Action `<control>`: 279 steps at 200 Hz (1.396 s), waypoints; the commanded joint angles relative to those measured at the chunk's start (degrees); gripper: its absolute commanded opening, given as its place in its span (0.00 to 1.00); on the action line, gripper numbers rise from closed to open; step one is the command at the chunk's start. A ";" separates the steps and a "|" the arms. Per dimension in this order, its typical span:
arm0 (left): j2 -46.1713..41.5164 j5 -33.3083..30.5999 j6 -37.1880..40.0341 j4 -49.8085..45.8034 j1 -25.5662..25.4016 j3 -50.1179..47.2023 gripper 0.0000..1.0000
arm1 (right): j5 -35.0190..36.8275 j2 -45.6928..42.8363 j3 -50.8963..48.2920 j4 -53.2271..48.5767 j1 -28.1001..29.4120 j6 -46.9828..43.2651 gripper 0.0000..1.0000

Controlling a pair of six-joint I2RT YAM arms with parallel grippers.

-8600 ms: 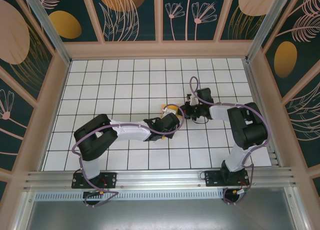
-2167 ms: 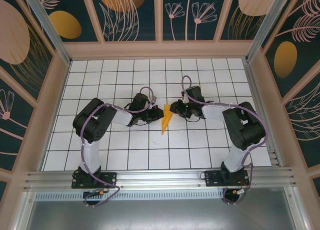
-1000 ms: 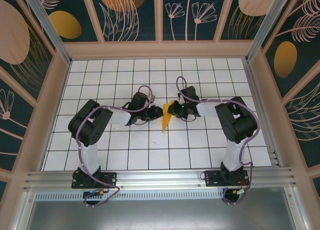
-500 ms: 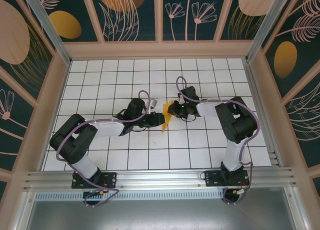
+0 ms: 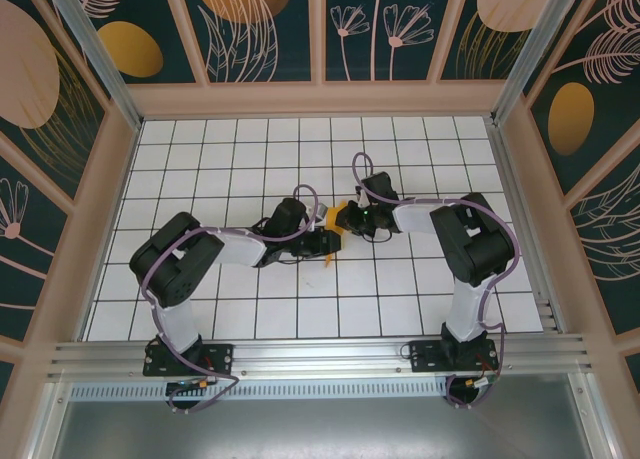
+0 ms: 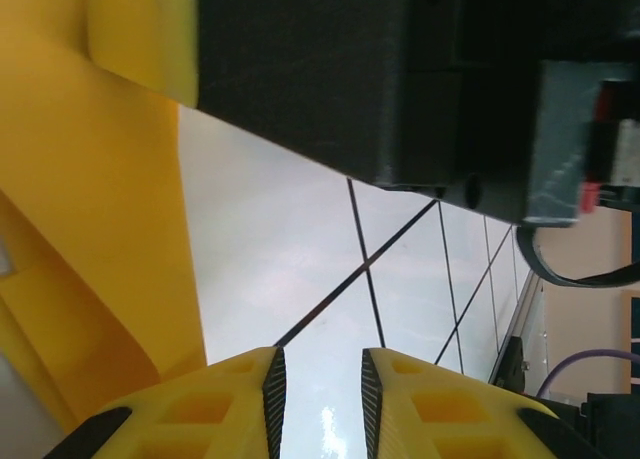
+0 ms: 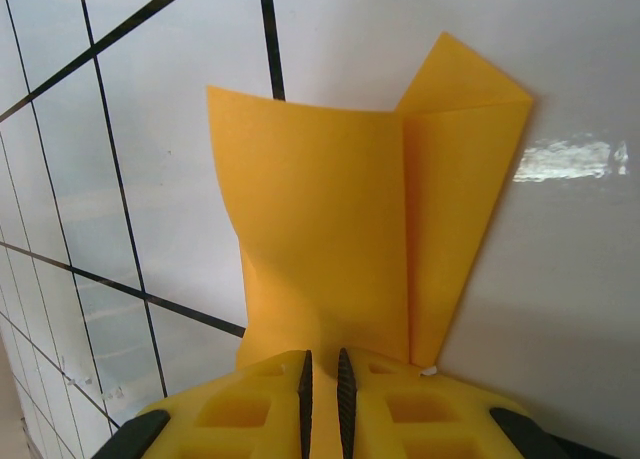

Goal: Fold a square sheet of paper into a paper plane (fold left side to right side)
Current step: Fold the wing for the fifth time at the center of the table.

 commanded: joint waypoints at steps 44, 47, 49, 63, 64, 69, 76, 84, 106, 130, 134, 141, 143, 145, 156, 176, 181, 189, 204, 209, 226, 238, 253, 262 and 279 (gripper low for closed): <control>1.72 -2.90 1.34 -2.55 0.07 -0.99 0.29 | 4.80 4.49 -2.07 -4.20 0.30 -0.74 0.20; 1.73 -3.03 1.42 -2.58 0.12 -1.04 0.29 | 4.80 4.50 -2.06 -4.20 0.29 -0.76 0.20; 1.71 -3.06 1.39 -2.59 0.12 -1.06 0.29 | 4.80 4.54 -2.01 -4.16 0.31 -0.74 0.20; 1.98 -3.09 1.60 -3.02 0.09 -0.98 0.29 | 4.82 4.48 -2.02 -4.29 0.30 -0.77 0.20; 1.99 -3.08 1.61 -3.03 0.07 -0.98 0.29 | 4.85 4.48 -1.99 -4.25 0.30 -0.77 0.20; 2.07 -3.00 1.61 -2.99 0.12 -1.04 0.29 | 4.80 4.43 -2.02 -4.29 0.34 -0.79 0.20; 2.25 -2.92 1.57 -3.06 0.14 -1.19 0.29 | 4.62 4.33 -2.02 -4.05 0.29 -0.85 0.20; 2.50 -2.94 1.52 -3.05 0.07 -1.43 0.28 | 4.17 4.09 -2.08 -3.42 0.30 -0.86 0.20; 3.24 -2.51 1.18 -2.59 0.12 -2.44 0.28 | 2.62 3.02 -2.06 -1.51 0.36 -1.27 0.20; 3.62 -2.49 0.86 -2.24 -0.04 -3.48 0.28 | 2.20 1.13 -1.25 -1.37 0.16 -2.02 0.18; 3.66 -2.46 0.89 -2.24 -0.19 -3.48 0.28 | 2.11 0.84 -1.07 -1.47 0.12 -2.28 0.18; 3.91 -2.37 0.87 -2.11 -0.31 -3.58 0.28 | 1.91 -0.01 -0.86 -1.49 0.08 -2.64 0.16; 3.99 -2.39 0.90 -2.21 -0.34 -3.54 0.28 | 1.90 -0.21 -0.83 -1.53 0.08 -2.73 0.16; 4.08 -2.42 0.88 -2.25 -0.33 -3.49 0.28 | 1.83 -0.50 -0.80 -1.45 0.04 -2.82 0.16; 4.50 -2.69 0.86 -2.58 -0.56 -3.44 0.27 | 1.54 -2.24 -0.75 -1.28 -0.10 -3.38 0.14; 5.33 -3.41 1.04 -3.75 -1.15 -2.99 0.26 | 1.74 -6.63 -1.29 -1.94 -0.49 -4.48 0.13; 5.50 -3.79 1.23 -4.59 -1.32 -2.72 0.25 | 2.01 -7.65 -1.43 -2.47 -0.56 -4.75 0.12; 5.72 -4.72 1.67 -6.23 -1.52 -2.20 0.24 | 2.40 -9.07 -1.65 -3.44 -0.65 -5.13 0.10; 5.95 -6.37 2.61 -8.76 -1.93 -1.28 0.21 | 2.71 -11.10 -2.81 -4.46 -0.62 -5.14 0.06; 6.04 -6.76 2.61 -9.20 -1.95 -1.05 0.20 | 2.48 -11.61 -3.38 -4.34 -0.52 -4.82 0.05; 6.22 -7.61 2.72 -10.18 -2.01 -0.81 0.18 | 1.52 -12.38 -5.28 -3.25 0.01 -3.32 0.03; 6.20 -8.14 2.73 -10.79 -2.06 -0.63 0.16 | 0.82 -12.23 -6.37 -1.53 0.69 -2.17 0.03; 6.22 -8.58 2.84 -11.51 -2.20 -0.28 0.15 | 0.29 -11.11 -6.95 0.30 1.49 -1.09 0.02; 6.22 -8.85 3.04 -12.08 -2.27 -0.09 0.14 | -0.19 -10.06 -6.66 1.27 1.95 -0.58 0.02; 6.20 -9.13 3.27 -12.65 -2.32 0.14 0.12 | -0.48 -8.42 -5.46 2.16 2.87 -0.37 0.02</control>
